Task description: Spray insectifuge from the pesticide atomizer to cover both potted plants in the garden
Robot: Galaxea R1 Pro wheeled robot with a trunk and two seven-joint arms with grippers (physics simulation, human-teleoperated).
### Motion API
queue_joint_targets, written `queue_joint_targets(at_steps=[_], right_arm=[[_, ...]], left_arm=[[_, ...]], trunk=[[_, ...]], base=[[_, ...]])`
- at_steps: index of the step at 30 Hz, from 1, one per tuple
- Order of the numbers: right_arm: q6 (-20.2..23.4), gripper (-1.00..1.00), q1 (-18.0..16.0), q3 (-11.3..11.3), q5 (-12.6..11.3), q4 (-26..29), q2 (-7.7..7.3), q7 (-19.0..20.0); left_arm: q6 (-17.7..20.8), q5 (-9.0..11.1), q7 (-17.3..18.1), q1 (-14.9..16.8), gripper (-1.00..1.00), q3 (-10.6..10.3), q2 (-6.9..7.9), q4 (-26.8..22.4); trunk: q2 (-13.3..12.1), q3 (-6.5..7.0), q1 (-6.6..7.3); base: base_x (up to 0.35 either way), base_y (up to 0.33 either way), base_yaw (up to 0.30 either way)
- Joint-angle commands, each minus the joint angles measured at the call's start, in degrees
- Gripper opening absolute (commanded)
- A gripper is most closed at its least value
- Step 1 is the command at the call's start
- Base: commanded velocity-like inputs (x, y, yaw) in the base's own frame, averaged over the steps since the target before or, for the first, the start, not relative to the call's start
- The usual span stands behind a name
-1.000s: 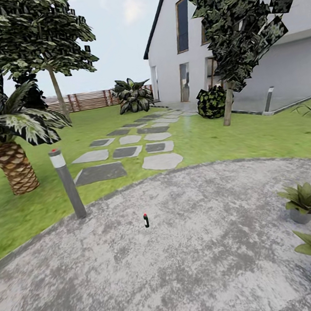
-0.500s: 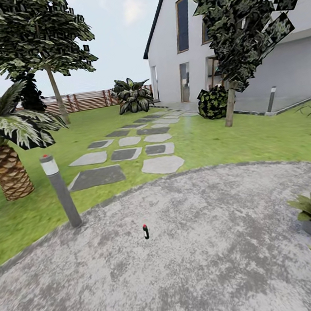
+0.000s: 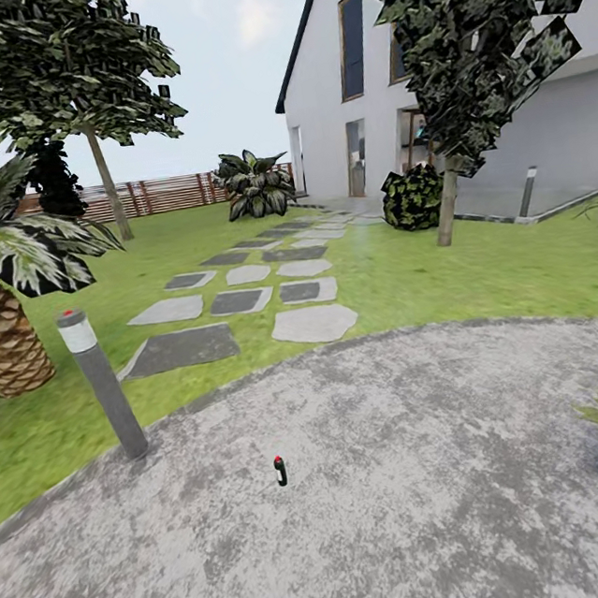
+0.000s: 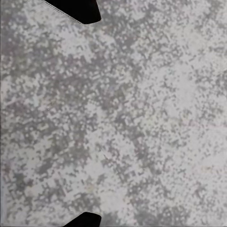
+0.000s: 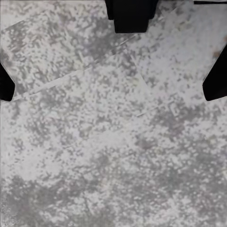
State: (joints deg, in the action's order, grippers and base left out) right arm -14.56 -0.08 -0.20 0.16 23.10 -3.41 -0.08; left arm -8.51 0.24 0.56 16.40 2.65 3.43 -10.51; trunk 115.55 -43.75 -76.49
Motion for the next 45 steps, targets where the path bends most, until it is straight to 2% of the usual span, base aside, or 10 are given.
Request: queue_joint_targets(at_steps=[1,23,33,45], right_arm=[[-0.13,1.0,-0.01,-0.03,0.02,0.01,-0.01,-0.01],[-0.12,1.0,-0.01,-0.06,0.02,0.01,-0.02,-0.01],[-0.12,1.0,-0.01,-0.06,0.02,0.01,-0.02,-0.01],[-0.12,1.0,-0.01,-0.06,0.02,0.01,-0.02,0.07]], left_arm=[[-0.19,0.02,0.06,0.0,1.0,0.25,-0.01,0.05],[-0.19,0.01,0.06,0.01,1.0,0.21,-0.04,0.05],[-0.19,-0.06,0.06,-0.01,1.0,0.09,-0.05,0.05],[-0.18,-0.04,0.06,0.03,1.0,0.08,-0.06,0.05]], trunk=[[0.02,-0.05,-0.03],[0.02,-0.05,-0.03],[0.02,-0.05,-0.03],[0.02,0.35,-0.03]], base=[[0.334,0.0,0.0],[0.334,-0.001,0.0],[0.315,-0.099,-0.002],[0.29,-0.146,-0.184]])
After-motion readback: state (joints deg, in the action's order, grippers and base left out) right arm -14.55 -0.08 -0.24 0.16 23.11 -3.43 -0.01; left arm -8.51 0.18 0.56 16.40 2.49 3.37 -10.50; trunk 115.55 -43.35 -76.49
